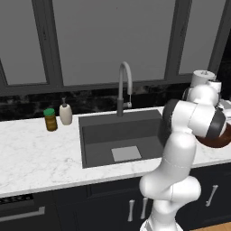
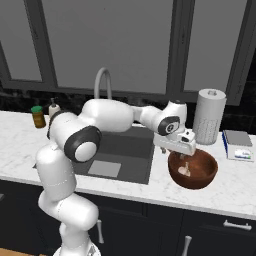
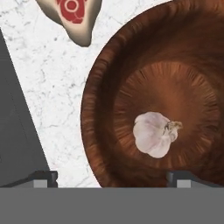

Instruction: Pick the garlic from the sink and place it in the bowl. Then pick the bowl and place it in the microwave. Then close the microwave door and press the start button.

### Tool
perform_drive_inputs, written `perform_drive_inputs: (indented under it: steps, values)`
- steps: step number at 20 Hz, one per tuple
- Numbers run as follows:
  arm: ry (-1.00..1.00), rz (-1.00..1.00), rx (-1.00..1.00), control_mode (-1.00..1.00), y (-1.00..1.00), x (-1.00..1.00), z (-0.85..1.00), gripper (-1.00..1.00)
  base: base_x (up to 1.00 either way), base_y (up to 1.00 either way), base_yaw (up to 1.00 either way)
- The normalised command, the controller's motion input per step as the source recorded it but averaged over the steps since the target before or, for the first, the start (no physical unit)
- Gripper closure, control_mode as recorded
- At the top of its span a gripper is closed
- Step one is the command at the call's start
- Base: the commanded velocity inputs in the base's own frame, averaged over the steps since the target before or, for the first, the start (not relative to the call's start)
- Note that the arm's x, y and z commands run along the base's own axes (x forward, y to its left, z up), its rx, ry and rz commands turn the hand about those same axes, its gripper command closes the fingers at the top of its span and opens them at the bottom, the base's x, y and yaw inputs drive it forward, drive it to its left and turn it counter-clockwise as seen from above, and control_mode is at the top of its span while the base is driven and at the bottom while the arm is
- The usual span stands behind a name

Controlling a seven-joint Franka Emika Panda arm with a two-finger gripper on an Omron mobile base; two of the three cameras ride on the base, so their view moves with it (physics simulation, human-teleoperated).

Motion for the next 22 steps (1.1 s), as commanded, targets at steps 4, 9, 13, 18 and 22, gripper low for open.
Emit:
perform_drive_inputs:
  steps: [4, 9, 13, 18, 22]
  values:
    - [0.00, 0.00, -0.12, -1.00, 0.07, 0.16, -0.15, -1.00, 0.00, 0.00, 0.00]
    - [0.00, 0.00, -0.05, -1.00, 0.00, 0.17, -0.15, -1.00, 0.00, 0.00, 0.00]
    - [0.00, 0.00, -0.05, -1.00, 0.00, 0.03, -0.11, -1.00, 0.00, 0.00, 0.00]
    - [0.00, 0.00, -0.02, -1.00, 0.00, 0.00, -0.09, -1.00, 0.00, 0.00, 0.00]
    - [0.00, 0.00, -0.02, -1.00, 0.00, 0.00, -0.18, -1.00, 0.00, 0.00, 0.00]
